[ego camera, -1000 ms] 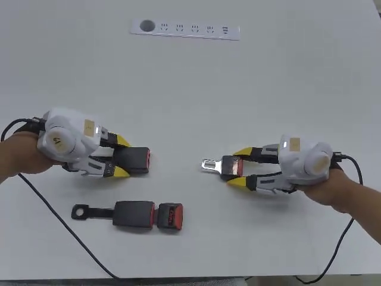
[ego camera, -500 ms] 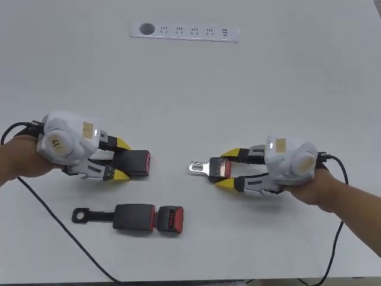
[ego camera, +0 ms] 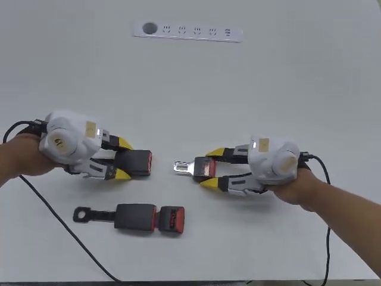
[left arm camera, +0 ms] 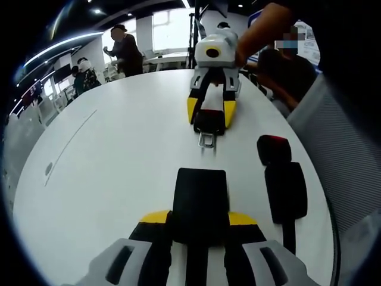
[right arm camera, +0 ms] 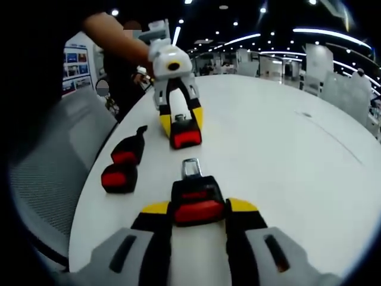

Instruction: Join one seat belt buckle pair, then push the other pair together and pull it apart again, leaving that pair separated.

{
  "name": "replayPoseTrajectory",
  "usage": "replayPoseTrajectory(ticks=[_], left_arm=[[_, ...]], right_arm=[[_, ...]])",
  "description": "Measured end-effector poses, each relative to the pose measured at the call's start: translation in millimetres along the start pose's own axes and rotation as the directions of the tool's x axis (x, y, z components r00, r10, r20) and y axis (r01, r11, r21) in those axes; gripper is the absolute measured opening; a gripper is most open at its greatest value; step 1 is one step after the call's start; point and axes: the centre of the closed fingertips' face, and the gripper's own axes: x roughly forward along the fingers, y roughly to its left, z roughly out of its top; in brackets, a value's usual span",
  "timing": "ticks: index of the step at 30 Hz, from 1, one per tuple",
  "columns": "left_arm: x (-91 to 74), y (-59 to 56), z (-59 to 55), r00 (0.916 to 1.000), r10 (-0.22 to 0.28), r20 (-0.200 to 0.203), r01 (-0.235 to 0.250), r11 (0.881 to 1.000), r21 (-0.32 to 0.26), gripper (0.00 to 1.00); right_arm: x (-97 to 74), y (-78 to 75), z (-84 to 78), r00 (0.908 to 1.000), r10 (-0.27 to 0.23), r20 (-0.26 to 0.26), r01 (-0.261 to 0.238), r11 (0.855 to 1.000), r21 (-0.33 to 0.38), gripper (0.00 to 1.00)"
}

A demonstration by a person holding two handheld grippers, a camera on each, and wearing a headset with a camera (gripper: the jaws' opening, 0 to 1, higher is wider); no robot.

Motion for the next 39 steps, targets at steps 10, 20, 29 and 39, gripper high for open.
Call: replayPoseTrajectory(ticks=[10,20,29,39], left_arm=[[0.9,0.1,0.2,0.9999,-0.002,-0.013,0.002,1.0,0.008,0.35],[2.1,-0.3,0.9,0.9997,-0.007,-0.023,0.007,1.0,0.012,0.35],[2.8,-0.5,0.5,0.9993,-0.009,-0.037,0.01,1.0,0.023,0.34],[2.7,-0.6,-0.4,0.9985,-0.015,-0.053,0.017,0.999,0.037,0.34]], right_arm=[[26.5,3.9,18.2,0.9996,0.019,0.018,-0.019,1.0,-0.001,0.35],[44.6,3.9,29.1,0.9999,0.016,-0.005,-0.016,0.999,-0.028,0.35],[51.8,6.0,33.8,0.9995,0.018,-0.026,-0.019,0.999,-0.033,0.35],[55.4,6.4,37.0,0.9984,0.017,-0.053,-0.018,1.0,-0.025,0.35]])
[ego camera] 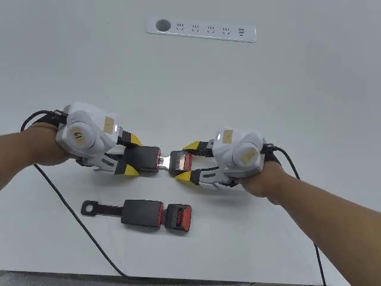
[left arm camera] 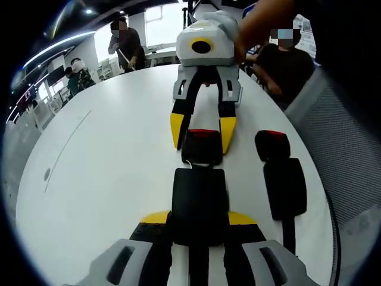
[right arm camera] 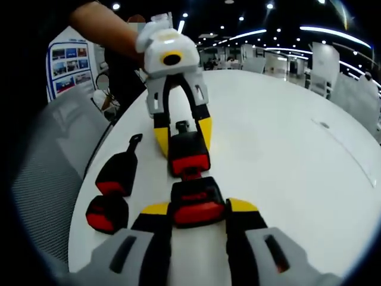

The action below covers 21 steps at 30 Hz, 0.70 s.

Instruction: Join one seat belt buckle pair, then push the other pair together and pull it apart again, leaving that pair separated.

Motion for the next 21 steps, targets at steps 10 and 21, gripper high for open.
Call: replayPoseTrajectory(ticks=[10,21], left_arm=[[-0.7,0.1,-0.3,1.0,-0.001,-0.001,0.001,1.0,-0.006,0.34],[-1.3,-0.6,-0.1,0.9999,-0.003,-0.01,0.003,1.0,0.0,0.34]], right_arm=[[10.5,3.3,8.1,1.0,-0.001,-0.01,0.001,1.0,0.01,0.35],[11.4,2.5,8.6,0.9976,-0.03,-0.063,0.03,1.0,-0.009,0.35]])
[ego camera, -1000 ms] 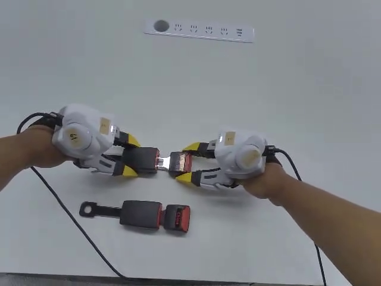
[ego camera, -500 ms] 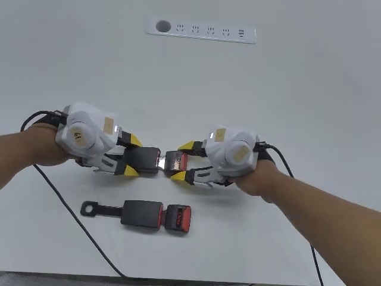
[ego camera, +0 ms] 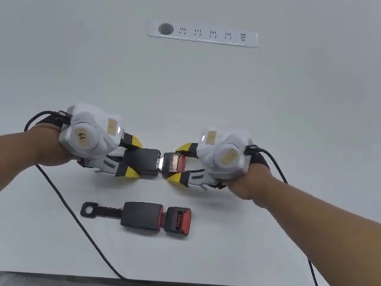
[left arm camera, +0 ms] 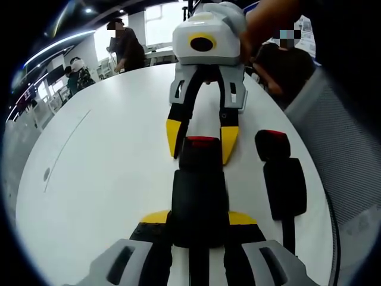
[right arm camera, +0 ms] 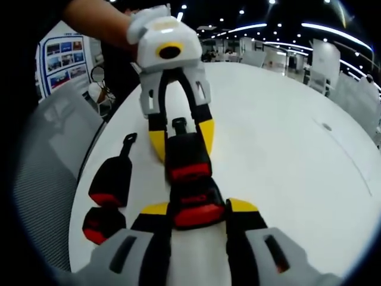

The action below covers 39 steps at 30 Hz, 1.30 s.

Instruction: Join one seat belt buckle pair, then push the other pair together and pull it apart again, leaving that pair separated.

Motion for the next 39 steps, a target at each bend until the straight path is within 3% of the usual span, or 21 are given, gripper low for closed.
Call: replayPoseTrajectory(ticks=[20,39], left_arm=[[-0.3,-0.3,0.5,1.0,-0.006,-0.007,0.006,1.0,0.01,0.34],[-1.4,1.2,-1.2,1.0,0.0,-0.004,0.0,1.0,-0.007,0.35]], right_arm=[[1.5,-1.7,-1.1,0.9987,-0.02,-0.048,0.019,0.999,-0.026,0.35],[-10.2,-3.0,-12.9,0.9993,-0.03,-0.022,0.029,0.999,-0.033,0.36]])
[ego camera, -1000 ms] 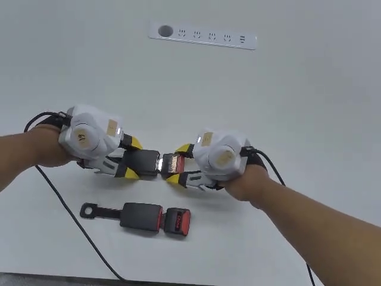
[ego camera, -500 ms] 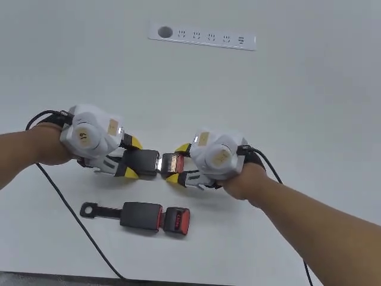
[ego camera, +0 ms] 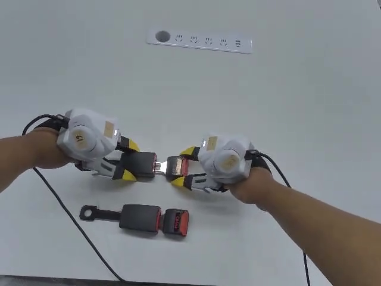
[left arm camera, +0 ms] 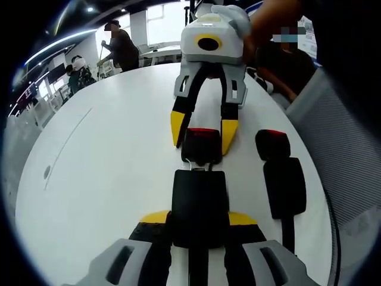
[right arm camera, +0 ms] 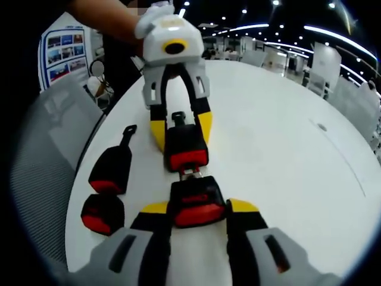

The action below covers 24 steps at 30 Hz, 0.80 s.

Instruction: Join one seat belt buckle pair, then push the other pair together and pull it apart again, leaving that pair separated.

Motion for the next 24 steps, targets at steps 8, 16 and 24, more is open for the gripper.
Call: replayPoseTrajectory(ticks=[8,16,24], left_arm=[[0.0,-0.7,0.0,0.9999,-0.009,0.005,0.009,1.0,0.001,0.35],[0.4,-1.5,0.0,0.9999,-0.013,0.005,0.013,1.0,-0.002,0.35],[0.5,-1.8,-0.3,0.9999,-0.013,0.006,0.013,1.0,-0.005,0.35]], right_arm=[[-4.6,-0.1,-4.3,0.9999,-0.004,0.01,0.004,1.0,0.005,0.36],[-19.8,-1.0,-17.4,0.9999,-0.007,0.013,0.007,1.0,0.013,0.36],[-37.1,-7.1,-33.6,0.9994,-0.03,0.016,0.029,0.999,0.03,0.36]])
